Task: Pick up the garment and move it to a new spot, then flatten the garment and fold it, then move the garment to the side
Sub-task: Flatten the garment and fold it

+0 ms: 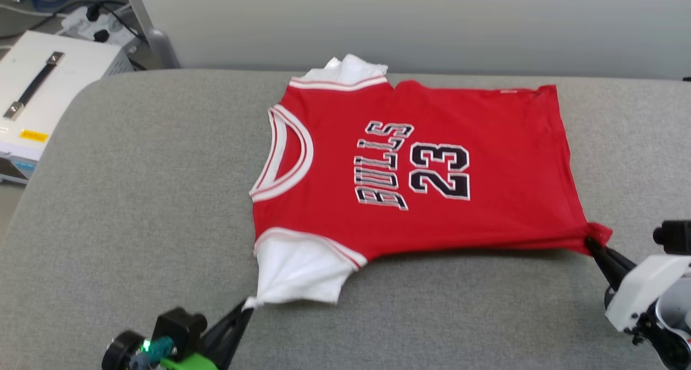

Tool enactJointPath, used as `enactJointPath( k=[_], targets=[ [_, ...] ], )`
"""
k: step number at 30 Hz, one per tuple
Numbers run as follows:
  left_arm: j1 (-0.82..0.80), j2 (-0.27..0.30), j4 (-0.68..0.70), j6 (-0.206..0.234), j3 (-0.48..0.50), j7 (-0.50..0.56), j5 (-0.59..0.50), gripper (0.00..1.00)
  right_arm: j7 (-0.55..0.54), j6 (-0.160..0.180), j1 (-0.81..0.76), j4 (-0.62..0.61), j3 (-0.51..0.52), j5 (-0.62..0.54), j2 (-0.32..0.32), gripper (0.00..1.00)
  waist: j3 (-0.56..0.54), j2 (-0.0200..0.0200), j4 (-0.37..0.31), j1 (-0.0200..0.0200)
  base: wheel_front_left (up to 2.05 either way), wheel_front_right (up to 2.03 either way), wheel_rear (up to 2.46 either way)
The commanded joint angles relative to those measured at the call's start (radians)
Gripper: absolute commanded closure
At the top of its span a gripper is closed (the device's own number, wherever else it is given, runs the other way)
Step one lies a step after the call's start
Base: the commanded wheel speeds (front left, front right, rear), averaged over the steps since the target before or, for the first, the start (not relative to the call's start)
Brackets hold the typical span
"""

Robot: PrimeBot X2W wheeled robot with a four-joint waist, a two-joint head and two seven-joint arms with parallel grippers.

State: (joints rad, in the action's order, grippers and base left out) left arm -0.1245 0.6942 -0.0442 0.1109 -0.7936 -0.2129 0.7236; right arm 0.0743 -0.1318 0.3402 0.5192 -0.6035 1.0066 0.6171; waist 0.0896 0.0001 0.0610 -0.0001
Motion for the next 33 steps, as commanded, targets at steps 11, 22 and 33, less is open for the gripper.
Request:
enactJointPath(
  k=[11, 22, 33],
  targets=[
    [0.169, 0.067, 0.104, 0.002, -0.021, -0.004, 0.055, 1.0, -0.044, 0.001, -0.239, -0.161, 0.047, 0.06, 0.097, 1.0, -0.097, -0.0001, 0.01, 0.0001, 0.0, 0.0, 0.0],
    [0.189, 0.053, 0.145, -0.012, -0.034, -0.006, 0.072, 1.0, -0.042, 0.001, -0.39, -0.291, 0.158, 0.047, 0.125, 1.0, -0.101, -0.0001, -0.012, 0.0001, 0.0, 0.0, 0.0],
    [-0.063, 0.051, 0.125, -0.052, 0.074, 0.022, 0.069, 1.0, -0.093, 0.001, -0.322, -0.391, 0.254, -0.058, 0.061, 1.0, -0.007, -0.0001, -0.079, 0.0001, 0.0, 0.0, 0.0]
  ],
)
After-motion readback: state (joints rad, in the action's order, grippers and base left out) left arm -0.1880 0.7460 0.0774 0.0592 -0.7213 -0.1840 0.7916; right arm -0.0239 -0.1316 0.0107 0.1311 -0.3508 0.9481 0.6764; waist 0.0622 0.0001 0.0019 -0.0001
